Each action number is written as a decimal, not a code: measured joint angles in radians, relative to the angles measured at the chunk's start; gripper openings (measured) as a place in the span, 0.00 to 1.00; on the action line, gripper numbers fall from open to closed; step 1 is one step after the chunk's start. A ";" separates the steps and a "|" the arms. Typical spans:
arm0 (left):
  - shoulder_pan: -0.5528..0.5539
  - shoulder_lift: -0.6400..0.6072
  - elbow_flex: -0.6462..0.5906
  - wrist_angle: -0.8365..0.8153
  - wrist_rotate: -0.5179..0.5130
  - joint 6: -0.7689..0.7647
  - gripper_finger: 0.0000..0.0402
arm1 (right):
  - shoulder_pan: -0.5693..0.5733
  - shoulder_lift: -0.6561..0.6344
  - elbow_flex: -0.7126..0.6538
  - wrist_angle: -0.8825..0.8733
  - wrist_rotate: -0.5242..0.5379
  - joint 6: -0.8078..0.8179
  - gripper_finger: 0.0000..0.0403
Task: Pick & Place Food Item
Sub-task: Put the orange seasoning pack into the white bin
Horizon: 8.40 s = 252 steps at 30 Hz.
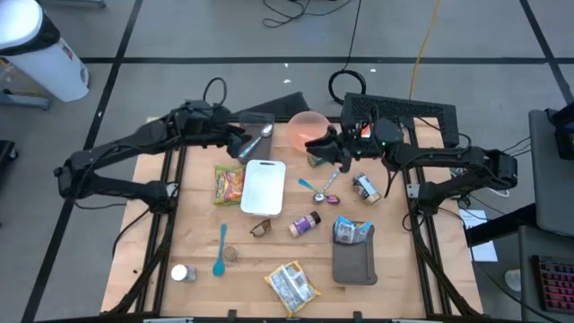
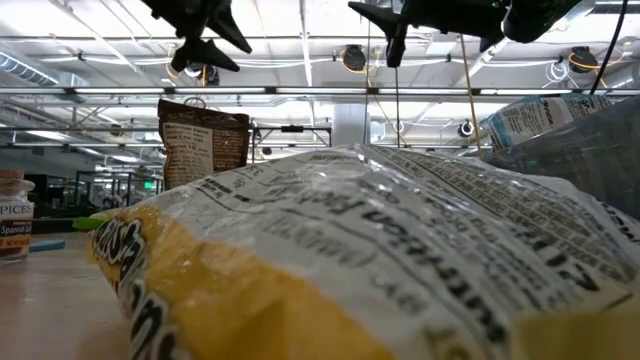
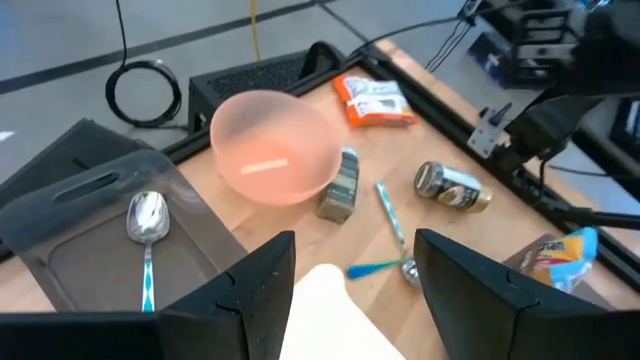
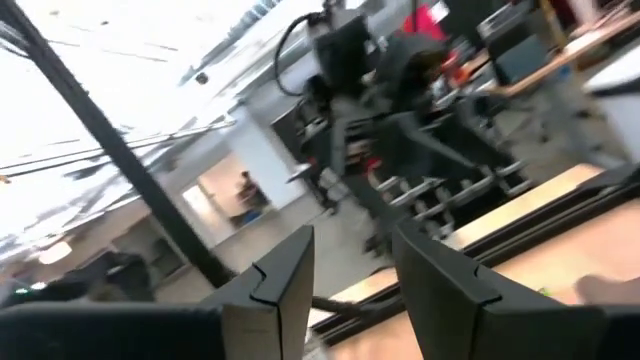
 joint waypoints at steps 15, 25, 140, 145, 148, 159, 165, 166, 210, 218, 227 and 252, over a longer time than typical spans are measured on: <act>0.000 0.095 0.000 0.008 0.000 -0.001 0.53 | 0.077 0.000 0.000 -0.015 -0.062 -0.005 0.32; -0.002 0.105 0.000 0.061 0.000 0.000 0.53 | 0.077 0.000 0.000 -0.014 -0.059 -0.006 0.32; -0.054 -0.097 0.000 -0.459 0.473 0.094 0.53 | 0.017 -0.018 0.115 -0.707 0.260 -0.381 0.32; -0.198 -0.166 0.000 -0.458 0.314 -0.078 0.53 | 0.016 -0.018 0.054 -0.618 0.261 -0.329 0.32; -0.307 -0.177 0.000 -0.457 0.219 -0.186 0.53 | 0.017 -0.018 0.015 -0.571 0.258 -0.310 0.32; -0.667 -0.027 0.000 -0.289 -0.083 -0.500 0.53 | 0.019 -0.017 -0.095 -0.424 0.132 -0.219 0.32; -0.761 0.111 0.000 -0.164 -0.127 -0.629 0.53 | 0.022 -0.017 -0.097 -0.396 -0.039 -0.177 0.32; -0.766 0.130 0.000 -0.161 -0.127 -0.644 0.53 | 0.026 -0.017 -0.097 -0.387 -0.057 -0.171 0.32; -0.628 0.413 0.001 -0.185 0.109 -0.425 0.53 | 0.138 -0.017 -0.097 -0.391 -0.055 -0.237 0.32; -0.628 0.433 0.001 -0.188 0.116 -0.435 0.53 | 0.138 -0.018 -0.097 -0.399 -0.052 -0.243 0.32; -0.623 0.433 0.001 -0.193 0.159 -0.442 0.23 | 0.138 -0.018 -0.097 -0.400 -0.051 -0.261 0.32; -0.526 0.432 0.606 -0.762 0.184 -0.246 0.01 | 0.138 -0.018 -0.097 -0.407 -0.016 -0.340 0.32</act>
